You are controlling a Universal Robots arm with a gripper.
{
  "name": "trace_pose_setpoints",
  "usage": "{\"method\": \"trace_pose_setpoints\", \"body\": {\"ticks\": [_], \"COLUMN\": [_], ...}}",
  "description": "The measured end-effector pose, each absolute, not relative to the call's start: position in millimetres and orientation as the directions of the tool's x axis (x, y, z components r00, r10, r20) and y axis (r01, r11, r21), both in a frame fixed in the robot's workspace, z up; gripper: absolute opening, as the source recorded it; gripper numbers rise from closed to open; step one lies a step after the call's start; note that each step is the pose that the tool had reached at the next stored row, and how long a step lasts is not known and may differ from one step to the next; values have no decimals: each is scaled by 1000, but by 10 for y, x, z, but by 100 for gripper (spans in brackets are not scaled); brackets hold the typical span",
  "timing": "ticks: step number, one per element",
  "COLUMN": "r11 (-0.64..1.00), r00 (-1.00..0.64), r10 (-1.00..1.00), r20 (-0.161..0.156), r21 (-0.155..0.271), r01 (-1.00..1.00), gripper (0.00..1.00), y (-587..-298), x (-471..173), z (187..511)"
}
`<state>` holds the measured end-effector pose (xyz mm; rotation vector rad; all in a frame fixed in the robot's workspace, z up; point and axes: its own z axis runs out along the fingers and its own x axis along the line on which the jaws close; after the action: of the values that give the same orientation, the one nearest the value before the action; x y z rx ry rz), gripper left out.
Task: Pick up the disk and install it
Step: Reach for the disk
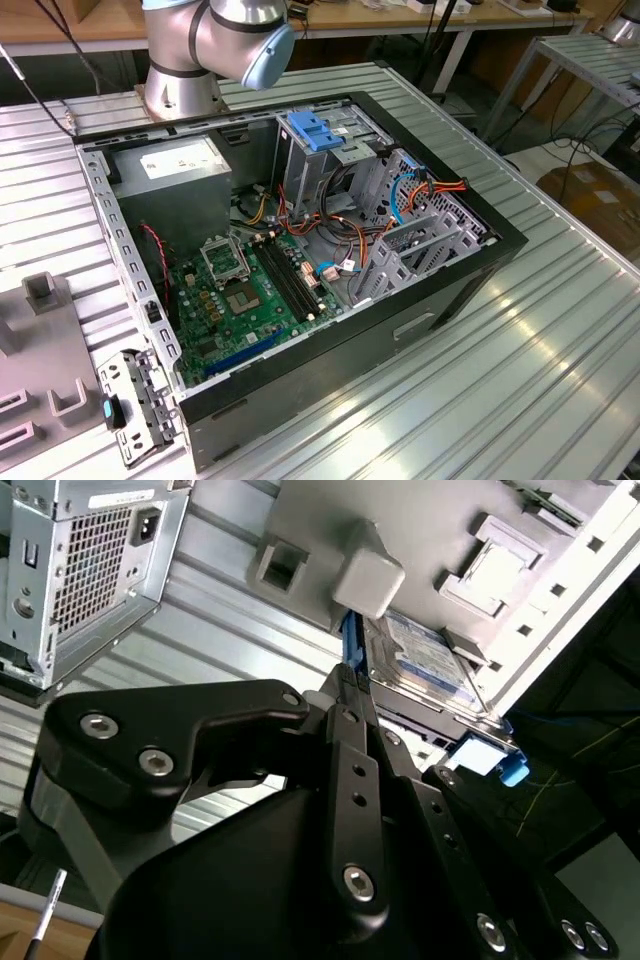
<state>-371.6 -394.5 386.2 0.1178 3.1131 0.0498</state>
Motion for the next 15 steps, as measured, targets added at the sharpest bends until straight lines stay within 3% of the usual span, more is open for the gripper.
{"method": "trace_pose_setpoints", "body": {"ticks": [8, 15], "r11": [997, 997], "r00": [-997, -997], "r10": [76, 76], "r20": [-25, -25], "r21": [33, 33], "r01": [75, 75], "gripper": [11, 11], "y": [-3854, -3847], "x": [-4277, -4325], "z": [3833, 3828]}}
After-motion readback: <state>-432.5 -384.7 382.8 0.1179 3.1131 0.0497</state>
